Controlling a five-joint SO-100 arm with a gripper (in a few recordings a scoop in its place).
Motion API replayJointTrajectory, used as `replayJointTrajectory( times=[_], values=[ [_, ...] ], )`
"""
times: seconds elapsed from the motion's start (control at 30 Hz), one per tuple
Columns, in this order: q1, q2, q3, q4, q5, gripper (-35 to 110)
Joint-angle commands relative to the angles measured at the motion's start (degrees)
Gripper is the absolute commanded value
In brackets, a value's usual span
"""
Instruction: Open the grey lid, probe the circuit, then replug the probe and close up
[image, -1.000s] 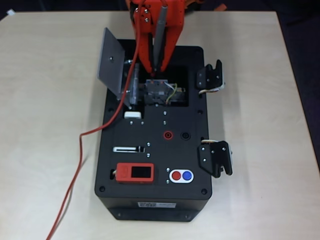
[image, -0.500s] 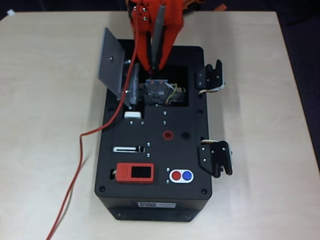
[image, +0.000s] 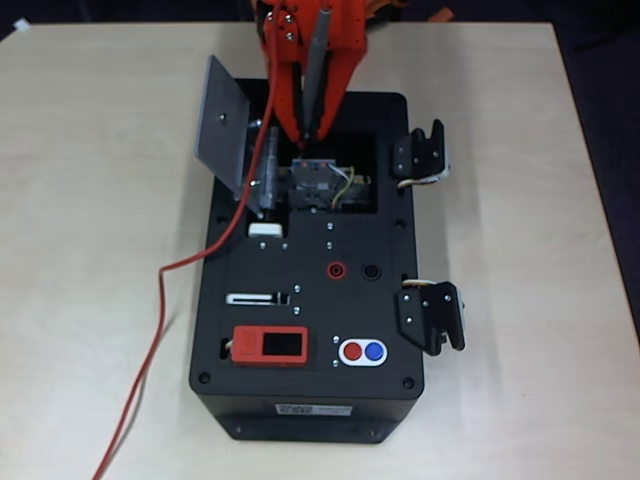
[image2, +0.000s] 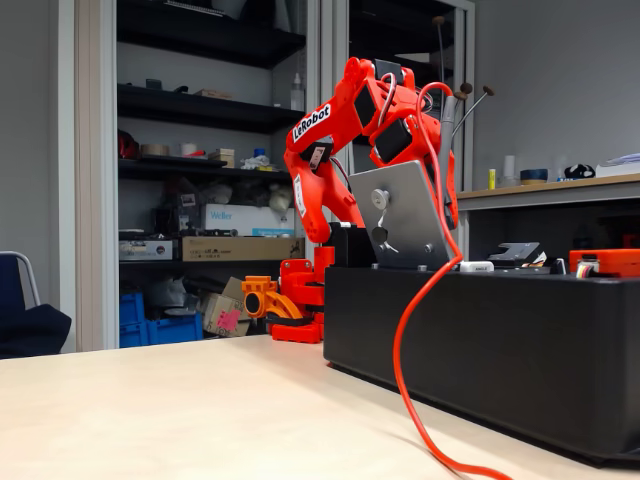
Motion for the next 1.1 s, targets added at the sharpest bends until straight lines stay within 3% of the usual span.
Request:
replayJointTrajectory(
  times=[0.0,1.07],
  values=[
    [1.0,1.6,-3.3,0.0,0.4,0],
    [1.2,1.5,-0.4,-2.4,0.4,0]
  ],
)
